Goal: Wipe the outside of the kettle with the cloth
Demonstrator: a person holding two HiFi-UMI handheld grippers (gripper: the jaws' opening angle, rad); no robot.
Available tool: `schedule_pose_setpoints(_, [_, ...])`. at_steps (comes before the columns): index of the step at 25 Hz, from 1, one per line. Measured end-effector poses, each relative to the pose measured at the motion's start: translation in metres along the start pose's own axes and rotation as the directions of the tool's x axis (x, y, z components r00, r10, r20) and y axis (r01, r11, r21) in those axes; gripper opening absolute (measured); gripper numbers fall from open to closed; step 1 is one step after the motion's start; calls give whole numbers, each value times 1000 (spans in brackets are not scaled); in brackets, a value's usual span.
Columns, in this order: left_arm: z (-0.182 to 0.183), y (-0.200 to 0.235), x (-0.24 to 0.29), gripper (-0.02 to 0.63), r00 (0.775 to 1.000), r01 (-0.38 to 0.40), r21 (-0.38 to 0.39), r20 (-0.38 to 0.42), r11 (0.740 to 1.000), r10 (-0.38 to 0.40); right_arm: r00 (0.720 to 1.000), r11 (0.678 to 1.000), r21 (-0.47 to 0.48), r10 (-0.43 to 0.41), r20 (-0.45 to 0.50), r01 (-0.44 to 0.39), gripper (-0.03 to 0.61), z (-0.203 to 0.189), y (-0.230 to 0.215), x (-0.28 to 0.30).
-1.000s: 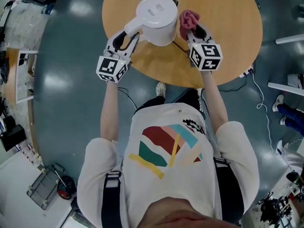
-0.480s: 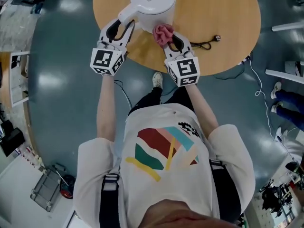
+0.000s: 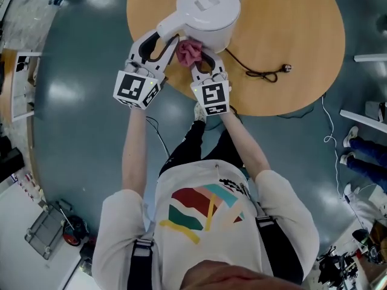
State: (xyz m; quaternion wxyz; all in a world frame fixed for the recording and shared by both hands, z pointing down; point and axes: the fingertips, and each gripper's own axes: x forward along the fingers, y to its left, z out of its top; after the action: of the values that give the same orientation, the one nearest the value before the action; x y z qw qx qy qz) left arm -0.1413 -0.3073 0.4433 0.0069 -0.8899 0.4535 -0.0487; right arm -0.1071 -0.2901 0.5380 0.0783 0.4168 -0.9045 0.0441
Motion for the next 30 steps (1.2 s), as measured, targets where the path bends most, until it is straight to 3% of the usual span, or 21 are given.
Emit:
schedule_pose_setpoints(12, [-1, 0, 1, 198, 1000, 24, 0, 12, 1000, -24, 1000, 999, -38, -30, -2, 30, 47, -15, -9, -3])
schedule_pose_setpoints(30, [-1, 6, 4, 198, 993, 118, 0, -7, 993, -118, 987, 988, -5, -154, -48, 154, 48, -19, -86, -53])
